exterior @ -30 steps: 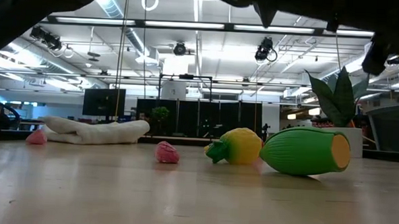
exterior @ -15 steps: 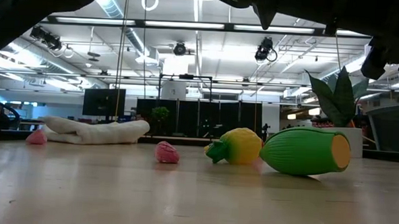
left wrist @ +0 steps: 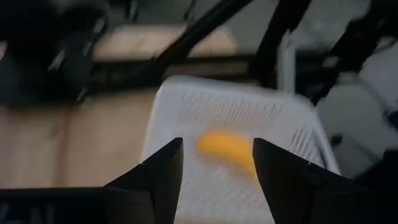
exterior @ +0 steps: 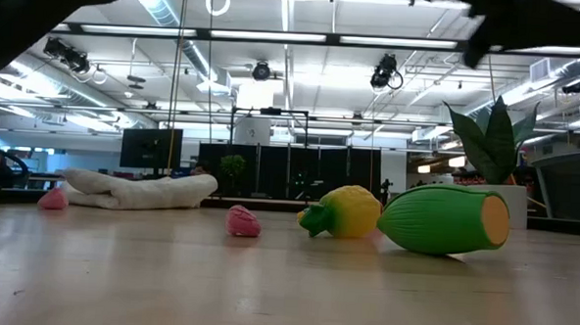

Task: Pick and placing Produce into tupperware
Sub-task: Put the top red strawberry into the white basket

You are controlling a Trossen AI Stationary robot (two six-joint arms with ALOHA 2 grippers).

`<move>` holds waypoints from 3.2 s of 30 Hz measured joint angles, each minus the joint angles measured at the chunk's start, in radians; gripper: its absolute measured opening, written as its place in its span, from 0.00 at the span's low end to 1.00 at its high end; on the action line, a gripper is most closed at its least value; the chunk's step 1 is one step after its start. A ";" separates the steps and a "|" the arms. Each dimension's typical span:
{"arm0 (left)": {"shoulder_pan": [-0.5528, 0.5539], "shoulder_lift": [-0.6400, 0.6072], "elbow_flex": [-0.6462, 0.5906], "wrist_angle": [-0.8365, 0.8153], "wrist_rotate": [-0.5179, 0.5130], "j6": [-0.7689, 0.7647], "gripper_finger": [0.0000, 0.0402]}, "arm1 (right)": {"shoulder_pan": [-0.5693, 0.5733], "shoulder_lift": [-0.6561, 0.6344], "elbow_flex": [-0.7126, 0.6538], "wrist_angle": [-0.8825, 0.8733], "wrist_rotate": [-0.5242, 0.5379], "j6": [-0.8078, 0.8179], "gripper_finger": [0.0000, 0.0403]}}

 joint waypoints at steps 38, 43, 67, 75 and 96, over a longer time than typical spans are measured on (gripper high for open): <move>-0.058 -0.077 0.002 -0.702 -0.239 0.167 0.54 | 0.004 0.161 -0.129 -0.048 -0.562 0.009 0.51; -0.039 -0.117 0.001 -0.862 -0.238 0.017 0.54 | 0.003 0.234 -0.129 -0.015 -0.515 -0.067 0.51; 0.011 -0.187 0.000 -1.174 -0.265 -0.082 0.47 | -0.162 0.776 -0.129 0.383 -0.651 -0.684 0.51; 0.011 -0.237 0.000 -1.175 -0.281 -0.029 0.41 | -0.216 0.784 -0.129 0.468 -0.648 -0.720 0.51; 0.013 -1.023 -0.516 -1.174 -0.453 -0.418 0.35 | -0.301 0.897 -0.129 0.543 -0.660 -0.687 0.51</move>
